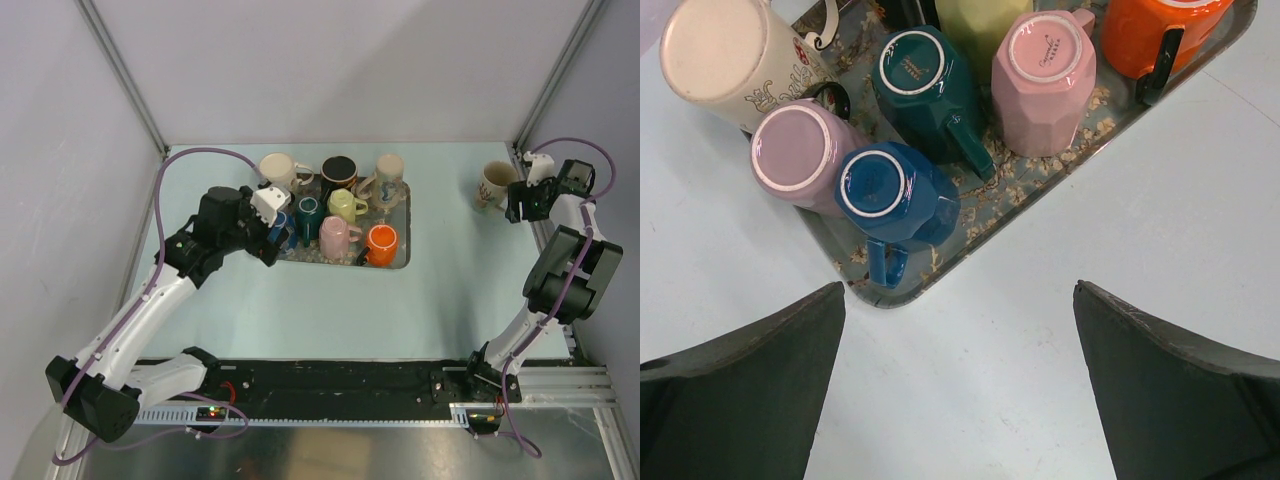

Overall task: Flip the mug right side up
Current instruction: Turn over the cup on the tray.

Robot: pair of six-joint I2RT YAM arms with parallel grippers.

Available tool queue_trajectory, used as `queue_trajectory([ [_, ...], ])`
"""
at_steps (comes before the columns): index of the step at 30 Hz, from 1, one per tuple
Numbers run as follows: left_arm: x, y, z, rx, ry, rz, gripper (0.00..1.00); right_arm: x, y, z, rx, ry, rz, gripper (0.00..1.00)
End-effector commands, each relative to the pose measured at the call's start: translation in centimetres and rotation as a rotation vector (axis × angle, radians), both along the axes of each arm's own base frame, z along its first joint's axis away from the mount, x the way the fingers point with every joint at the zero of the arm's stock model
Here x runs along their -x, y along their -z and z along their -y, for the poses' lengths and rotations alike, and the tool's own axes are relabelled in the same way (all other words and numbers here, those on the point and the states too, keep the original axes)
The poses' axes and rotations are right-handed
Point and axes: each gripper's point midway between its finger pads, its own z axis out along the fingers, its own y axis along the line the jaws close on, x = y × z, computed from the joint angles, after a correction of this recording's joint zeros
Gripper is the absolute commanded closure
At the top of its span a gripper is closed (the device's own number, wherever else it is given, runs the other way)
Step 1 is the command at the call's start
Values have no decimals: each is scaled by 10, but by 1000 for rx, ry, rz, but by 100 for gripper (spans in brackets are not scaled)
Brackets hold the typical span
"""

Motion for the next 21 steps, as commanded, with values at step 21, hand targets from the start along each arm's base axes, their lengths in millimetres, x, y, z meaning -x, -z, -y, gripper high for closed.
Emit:
queue_trajectory([
  [21, -32, -14, 11, -32, 12, 32, 0, 57, -110, -95, -155, -157, 70, 19],
])
